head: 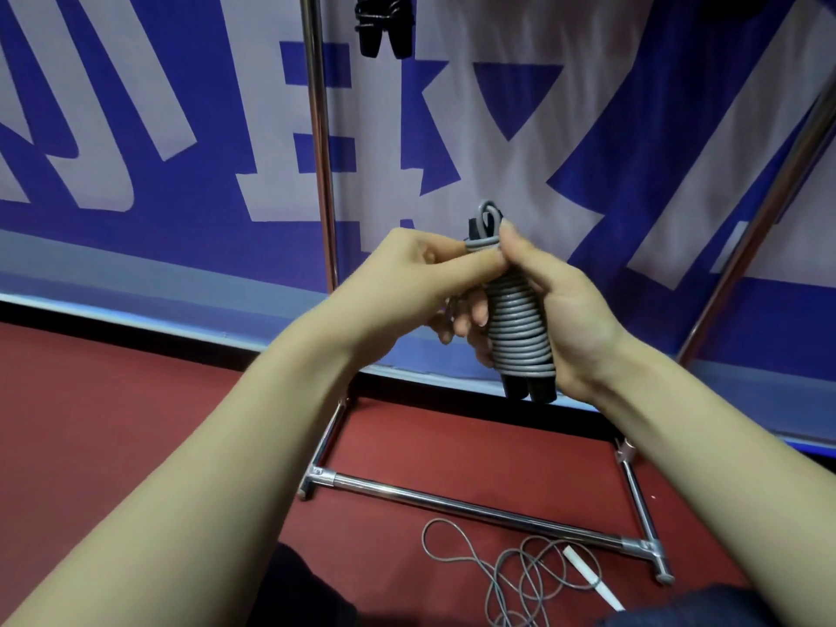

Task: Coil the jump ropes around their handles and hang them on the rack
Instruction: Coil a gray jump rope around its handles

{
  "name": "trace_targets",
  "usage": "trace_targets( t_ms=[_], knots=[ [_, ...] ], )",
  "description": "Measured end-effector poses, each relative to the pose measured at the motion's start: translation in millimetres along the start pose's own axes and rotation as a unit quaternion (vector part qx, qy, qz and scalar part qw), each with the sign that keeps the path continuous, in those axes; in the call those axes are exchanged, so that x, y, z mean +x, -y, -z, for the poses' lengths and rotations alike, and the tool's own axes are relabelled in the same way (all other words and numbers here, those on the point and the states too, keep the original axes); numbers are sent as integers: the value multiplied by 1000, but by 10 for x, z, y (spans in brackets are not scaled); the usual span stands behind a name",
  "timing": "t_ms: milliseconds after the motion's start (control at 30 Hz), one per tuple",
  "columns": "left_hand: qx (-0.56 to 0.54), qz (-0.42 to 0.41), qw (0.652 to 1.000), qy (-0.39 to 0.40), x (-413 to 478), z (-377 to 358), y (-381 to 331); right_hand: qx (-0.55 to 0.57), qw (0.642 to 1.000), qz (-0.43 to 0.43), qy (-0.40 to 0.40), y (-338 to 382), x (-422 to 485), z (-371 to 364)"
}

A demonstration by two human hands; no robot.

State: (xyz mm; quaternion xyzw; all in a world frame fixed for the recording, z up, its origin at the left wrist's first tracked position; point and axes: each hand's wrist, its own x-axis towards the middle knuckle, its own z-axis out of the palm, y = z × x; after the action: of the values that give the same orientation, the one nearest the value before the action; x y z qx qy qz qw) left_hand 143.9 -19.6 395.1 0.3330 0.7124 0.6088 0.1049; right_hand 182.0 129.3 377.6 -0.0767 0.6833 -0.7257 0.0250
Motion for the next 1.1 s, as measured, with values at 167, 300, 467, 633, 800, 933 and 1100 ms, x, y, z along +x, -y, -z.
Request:
trace_targets(
  t_ms=[167, 300, 467, 633, 800, 933, 1100],
  knots=[
    [-33, 20, 986, 160, -61, 184, -15, 46, 996, -42, 60, 2, -35, 63],
    [3, 38, 990, 132, -90, 203, -69, 119, 986, -77, 88, 70, -68, 74],
    [0, -28, 999, 15, 6, 133, 108, 218, 961, -74, 153, 112, -90, 32],
    [-187, -40, 978, 80, -44, -161, 57, 263, 936, -67, 224, 117, -69, 27],
    [-235, -92, 964, 89, -33, -171, 27, 227, 959, -68, 154, 192, -116, 7],
    [-212, -113, 969, 58, -38, -213, 4, 147, 989, -7, -7, 196, -81, -82],
    [-221, -68, 971, -55, 18, -203, 64, -105, 954, 103, -261, 116, -35, 0]
  ],
)
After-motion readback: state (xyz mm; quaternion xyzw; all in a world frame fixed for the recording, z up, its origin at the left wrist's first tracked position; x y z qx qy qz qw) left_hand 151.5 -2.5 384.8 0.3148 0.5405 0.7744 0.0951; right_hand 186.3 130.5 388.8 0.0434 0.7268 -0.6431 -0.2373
